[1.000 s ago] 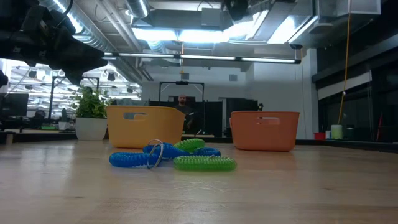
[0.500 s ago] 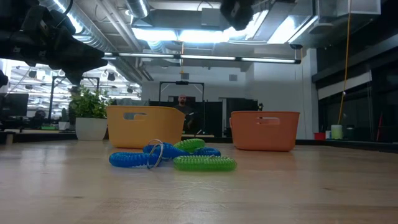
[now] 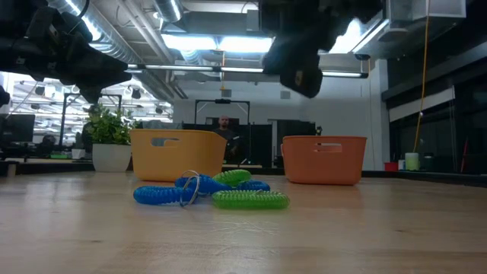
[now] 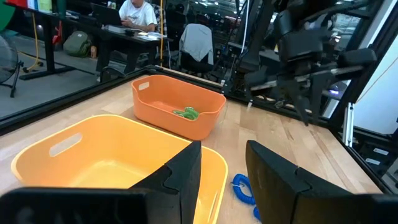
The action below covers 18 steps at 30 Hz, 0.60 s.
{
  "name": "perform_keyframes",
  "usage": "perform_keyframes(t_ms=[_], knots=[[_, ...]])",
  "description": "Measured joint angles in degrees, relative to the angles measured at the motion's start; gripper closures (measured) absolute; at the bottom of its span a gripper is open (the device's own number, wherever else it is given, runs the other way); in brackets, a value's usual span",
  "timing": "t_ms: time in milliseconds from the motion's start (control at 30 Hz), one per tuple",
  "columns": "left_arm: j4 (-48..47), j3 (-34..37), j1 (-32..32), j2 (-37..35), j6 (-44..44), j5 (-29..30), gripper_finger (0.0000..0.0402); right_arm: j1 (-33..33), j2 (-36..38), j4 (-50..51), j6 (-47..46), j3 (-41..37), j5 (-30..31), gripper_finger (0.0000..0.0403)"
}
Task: Sort spring keychains
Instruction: Put the green spring keychain into the orange bin
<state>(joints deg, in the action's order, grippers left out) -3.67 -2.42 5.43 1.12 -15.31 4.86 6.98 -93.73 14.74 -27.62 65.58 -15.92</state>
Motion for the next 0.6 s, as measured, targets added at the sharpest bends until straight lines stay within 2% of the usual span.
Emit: perform_keyframes(t_ms=[200, 400, 600], knots=[[0.0, 0.01, -0.02, -0.01, 0.0, 0.0, 0.0279, -0.22, -1.58, 0.28, -0.62, 0.0, 1.06, 0.0397], [0.0, 0.02, 0.0, -0.01, 0.0, 0.0, 0.0279, -0.36, -4.15, 1.32, -1.84, 0.34, 1.9, 0.0379], [0.01, 0.01, -0.02, 0.0, 0.0, 0.0, 0.0279, -0.37, -7.59, 9.94, -1.33, 5.81, 5.84, 0.0349]])
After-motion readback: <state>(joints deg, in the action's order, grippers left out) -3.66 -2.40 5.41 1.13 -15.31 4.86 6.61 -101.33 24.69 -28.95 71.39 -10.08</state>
